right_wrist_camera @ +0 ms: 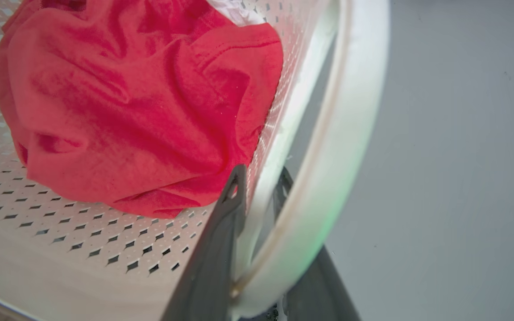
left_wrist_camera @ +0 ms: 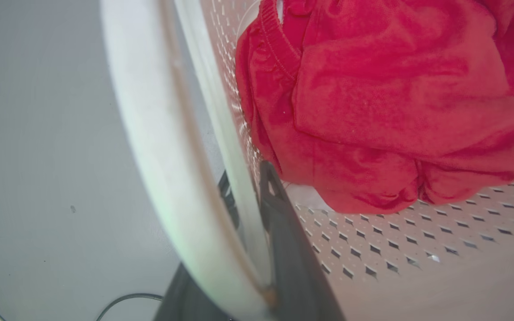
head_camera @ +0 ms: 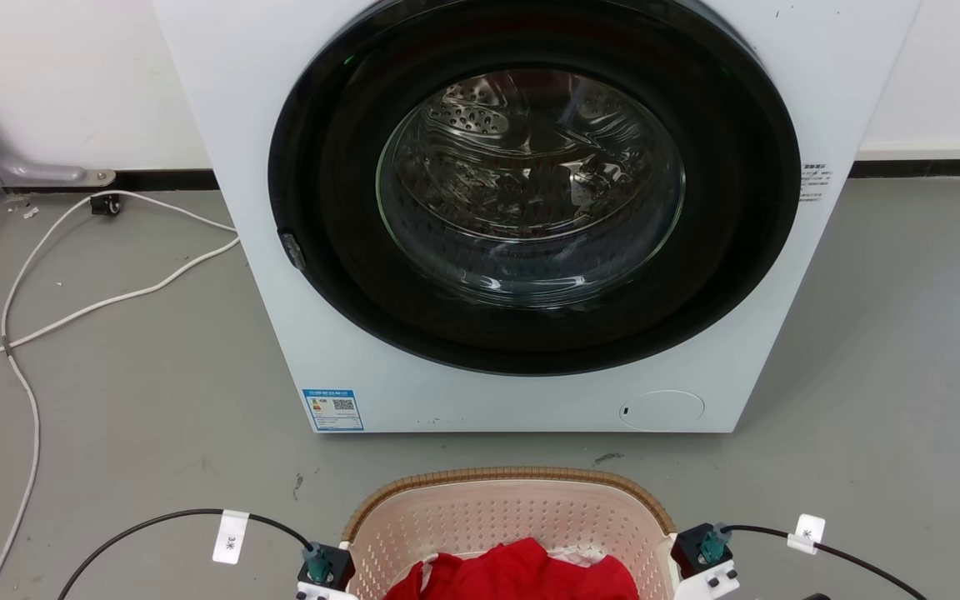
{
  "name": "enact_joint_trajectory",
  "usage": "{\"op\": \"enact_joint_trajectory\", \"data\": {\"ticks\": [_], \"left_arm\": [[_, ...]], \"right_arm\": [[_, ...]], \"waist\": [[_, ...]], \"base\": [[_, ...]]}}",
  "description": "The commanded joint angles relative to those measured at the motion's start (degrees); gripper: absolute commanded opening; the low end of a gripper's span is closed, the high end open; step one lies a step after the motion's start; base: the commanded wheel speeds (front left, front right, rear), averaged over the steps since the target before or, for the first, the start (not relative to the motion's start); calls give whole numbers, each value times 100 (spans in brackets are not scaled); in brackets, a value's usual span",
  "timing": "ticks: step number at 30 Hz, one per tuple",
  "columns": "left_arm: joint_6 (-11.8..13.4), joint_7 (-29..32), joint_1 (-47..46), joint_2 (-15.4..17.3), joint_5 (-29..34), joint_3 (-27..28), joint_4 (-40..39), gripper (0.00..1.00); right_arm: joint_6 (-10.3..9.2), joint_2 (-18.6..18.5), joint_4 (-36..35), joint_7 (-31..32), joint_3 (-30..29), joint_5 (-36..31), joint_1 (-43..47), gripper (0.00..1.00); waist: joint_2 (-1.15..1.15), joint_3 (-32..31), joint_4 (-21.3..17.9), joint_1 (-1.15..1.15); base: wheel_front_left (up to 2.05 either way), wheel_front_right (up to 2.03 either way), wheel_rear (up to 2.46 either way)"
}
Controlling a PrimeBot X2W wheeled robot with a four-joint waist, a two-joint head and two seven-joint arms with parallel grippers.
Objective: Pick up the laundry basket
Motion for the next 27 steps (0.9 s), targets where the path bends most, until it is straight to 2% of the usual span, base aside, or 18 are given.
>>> {"op": "enact_joint_trajectory", "data": {"ticks": [1,27], "left_arm": [[-9,-53,-94,148,5,-32,47,0],[-9,-108,-75,195,-173,-269,74,0]], "right_arm": [[-2,-168,74,8,55,-25,-29,0],[-2,-200,79,2,240,126,1,0]], "waist": [[0,0,4,0],[0,6,-10,0]], "base": [[0,0,0],[0,0,0]]}}
